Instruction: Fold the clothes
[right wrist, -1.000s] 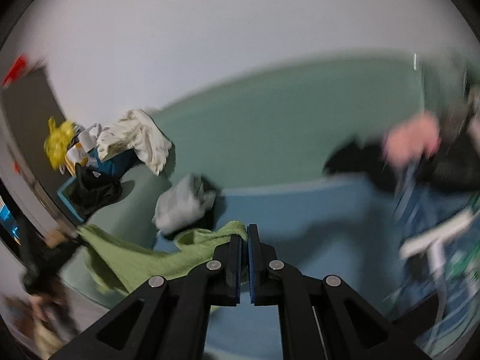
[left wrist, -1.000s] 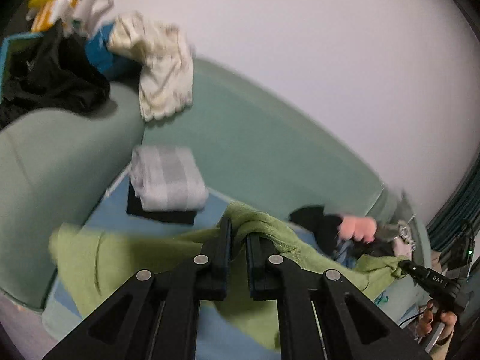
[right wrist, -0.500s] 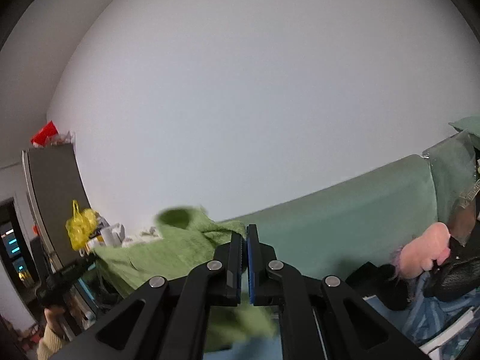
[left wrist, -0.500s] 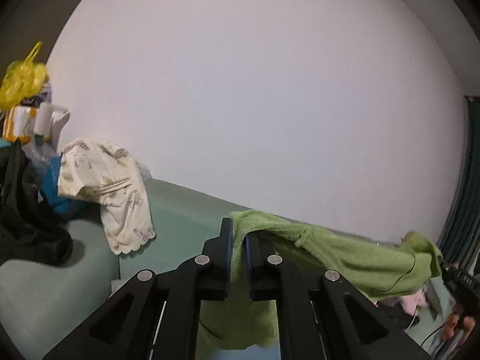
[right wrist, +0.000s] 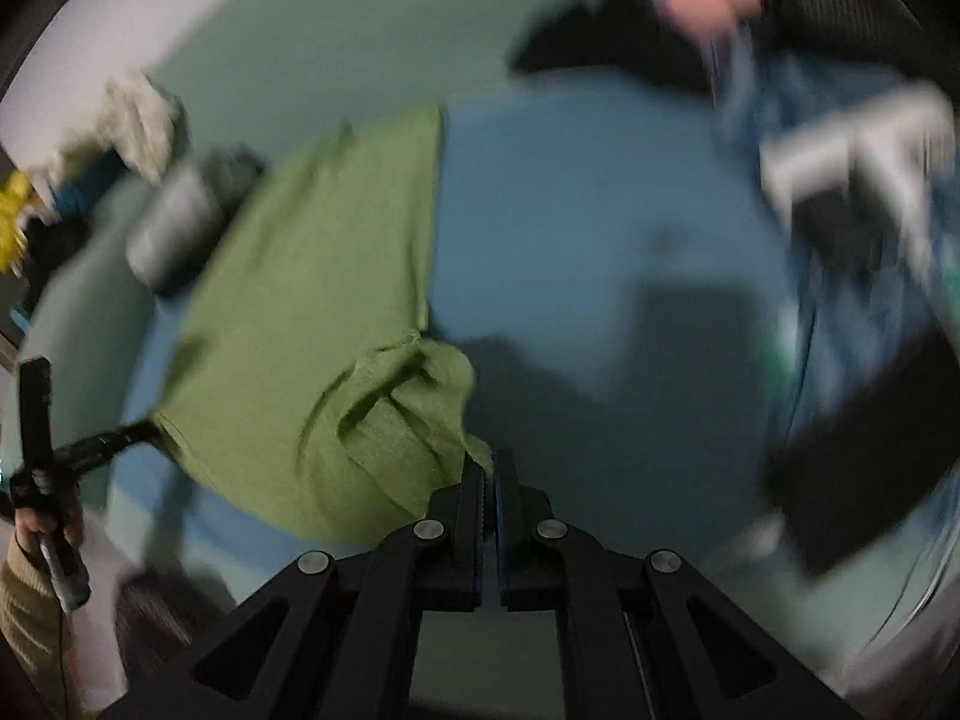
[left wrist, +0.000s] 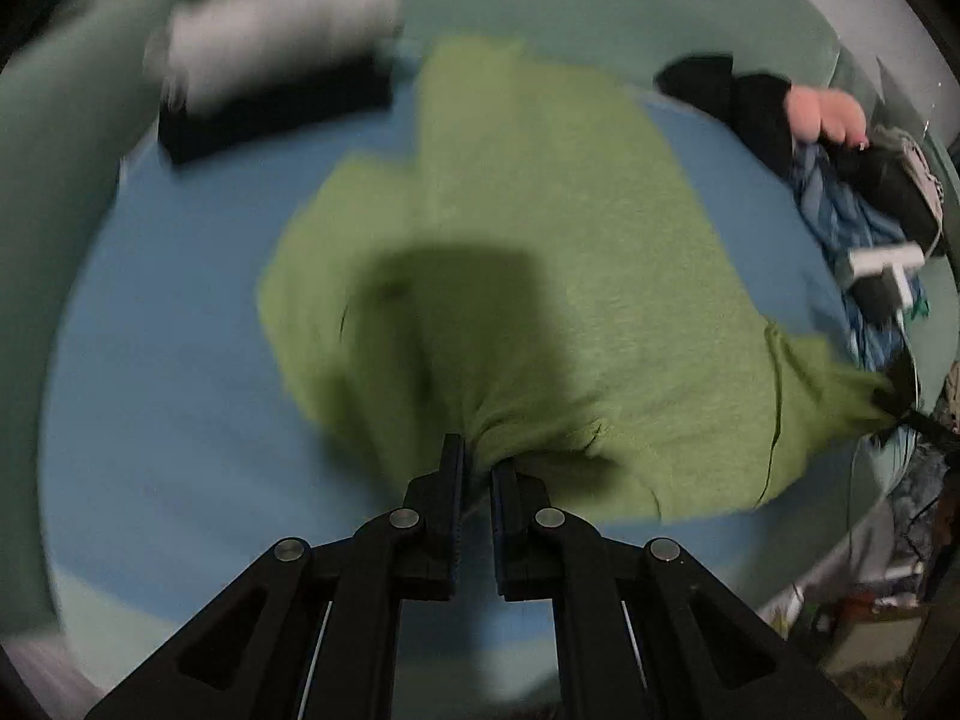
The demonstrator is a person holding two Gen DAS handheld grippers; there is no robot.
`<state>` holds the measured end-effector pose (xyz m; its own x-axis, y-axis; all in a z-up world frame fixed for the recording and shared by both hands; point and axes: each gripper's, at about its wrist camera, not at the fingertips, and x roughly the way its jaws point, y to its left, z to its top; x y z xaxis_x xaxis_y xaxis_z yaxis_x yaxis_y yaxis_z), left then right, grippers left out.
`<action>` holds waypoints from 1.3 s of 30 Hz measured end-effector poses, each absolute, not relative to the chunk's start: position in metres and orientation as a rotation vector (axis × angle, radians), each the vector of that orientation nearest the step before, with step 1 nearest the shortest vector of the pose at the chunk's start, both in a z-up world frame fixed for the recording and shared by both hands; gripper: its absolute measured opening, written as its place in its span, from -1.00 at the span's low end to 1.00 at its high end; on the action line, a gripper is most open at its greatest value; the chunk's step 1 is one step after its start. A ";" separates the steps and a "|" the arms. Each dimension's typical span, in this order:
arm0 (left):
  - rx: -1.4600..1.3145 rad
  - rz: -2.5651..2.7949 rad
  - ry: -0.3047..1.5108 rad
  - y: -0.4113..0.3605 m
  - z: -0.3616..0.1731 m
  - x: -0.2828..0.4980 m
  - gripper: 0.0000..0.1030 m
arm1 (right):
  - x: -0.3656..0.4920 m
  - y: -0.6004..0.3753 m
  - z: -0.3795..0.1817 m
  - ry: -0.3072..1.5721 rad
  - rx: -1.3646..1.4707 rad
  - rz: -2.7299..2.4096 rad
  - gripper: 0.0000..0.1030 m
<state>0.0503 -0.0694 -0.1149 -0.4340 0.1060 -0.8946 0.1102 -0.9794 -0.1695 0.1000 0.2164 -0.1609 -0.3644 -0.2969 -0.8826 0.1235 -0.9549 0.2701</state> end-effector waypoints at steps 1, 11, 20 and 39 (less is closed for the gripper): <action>1.670 -2.634 0.315 -0.072 -0.115 0.057 -0.85 | 0.105 0.218 -0.170 -0.218 1.641 -2.362 -0.86; 1.625 -2.565 0.304 -0.107 -0.111 0.102 0.51 | 0.106 0.206 -0.129 -0.063 1.519 -2.372 0.32; 1.496 -2.478 0.530 -0.119 -0.147 0.025 0.08 | 0.068 0.135 -0.192 -0.211 1.563 -2.241 -0.71; 1.224 -2.557 0.804 -0.116 -0.106 0.006 -0.90 | 0.030 0.261 -0.105 -0.561 1.273 -2.734 -0.15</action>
